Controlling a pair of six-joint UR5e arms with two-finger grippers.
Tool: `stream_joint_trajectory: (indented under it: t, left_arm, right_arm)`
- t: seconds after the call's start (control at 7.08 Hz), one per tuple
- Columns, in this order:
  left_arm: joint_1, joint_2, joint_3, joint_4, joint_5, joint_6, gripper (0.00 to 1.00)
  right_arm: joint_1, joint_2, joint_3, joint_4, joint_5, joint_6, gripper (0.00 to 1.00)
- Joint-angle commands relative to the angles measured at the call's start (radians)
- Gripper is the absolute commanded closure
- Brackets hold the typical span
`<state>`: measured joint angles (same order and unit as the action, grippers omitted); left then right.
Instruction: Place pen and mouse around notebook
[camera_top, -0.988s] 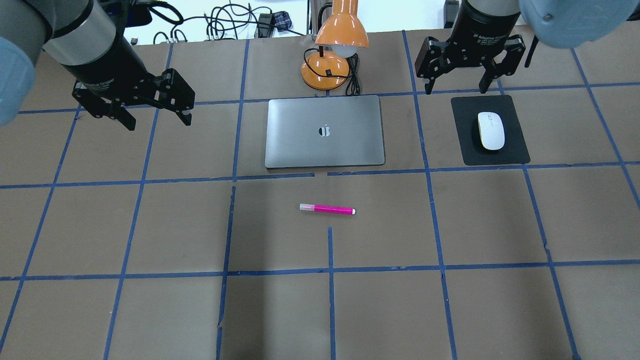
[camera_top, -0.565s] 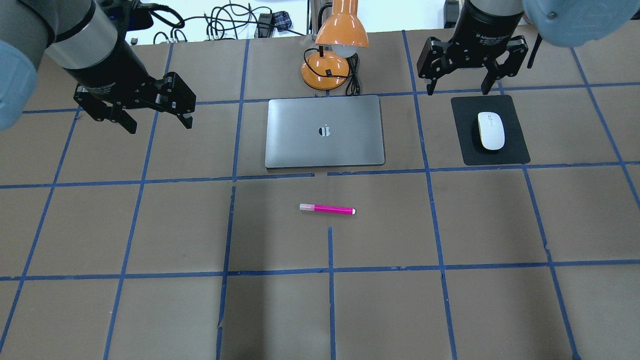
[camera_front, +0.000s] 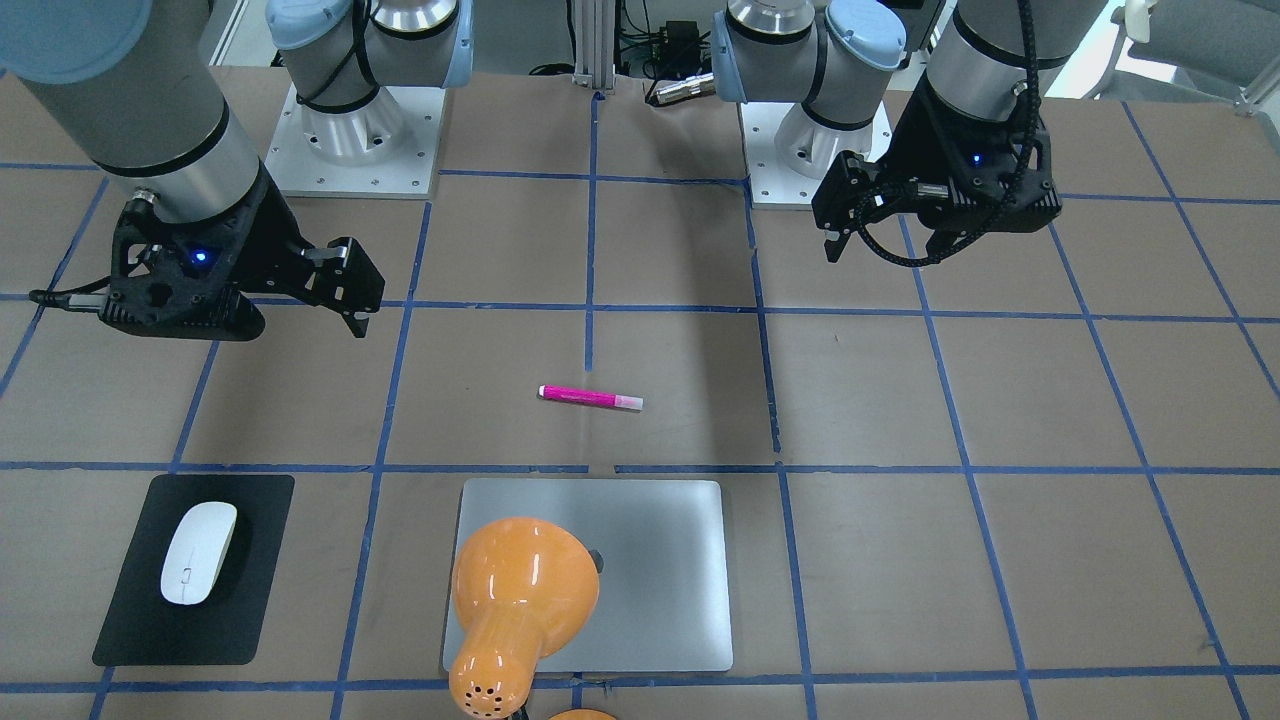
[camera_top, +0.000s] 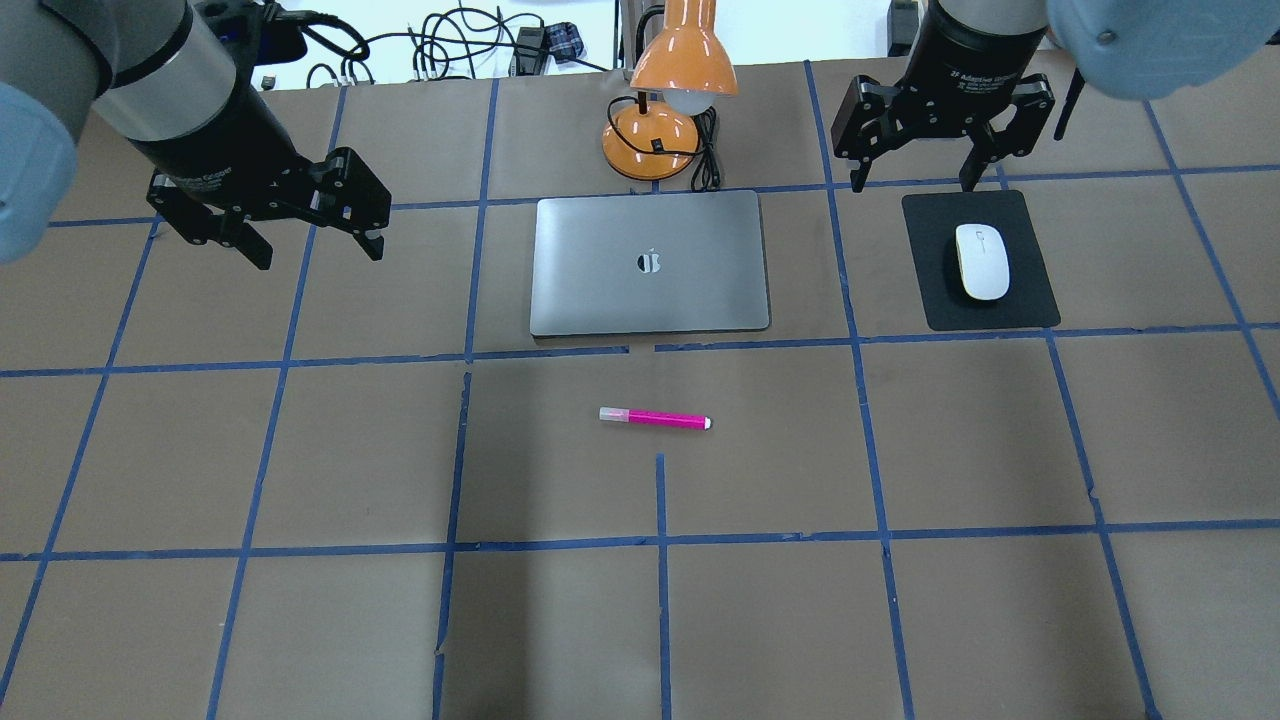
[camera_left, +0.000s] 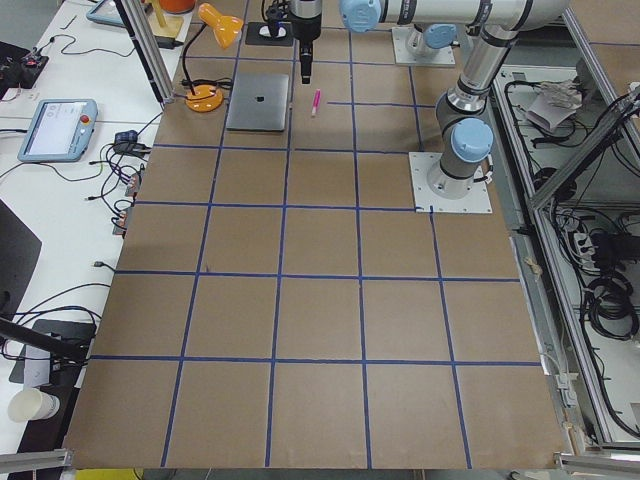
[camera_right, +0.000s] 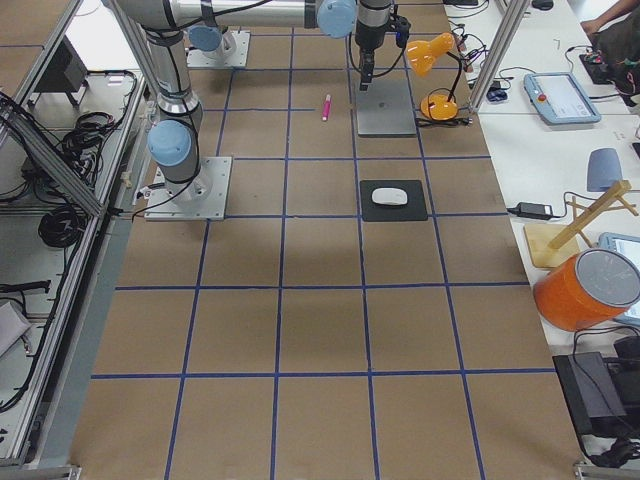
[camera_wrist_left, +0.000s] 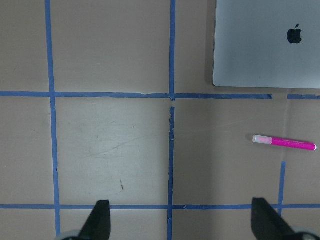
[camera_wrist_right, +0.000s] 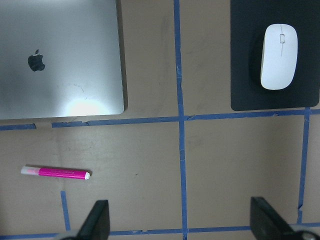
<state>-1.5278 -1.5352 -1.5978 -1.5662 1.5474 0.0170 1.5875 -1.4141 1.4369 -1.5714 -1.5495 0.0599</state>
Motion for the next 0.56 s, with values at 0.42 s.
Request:
stream_joint_trajectory:
  t: [0.42]
  left_arm:
    - [0.000,0.001,-0.004,-0.006,0.000,0.000,0.00]
  right_arm:
    - [0.003,0.001,0.000,-0.001,0.000,-0.002,0.00]
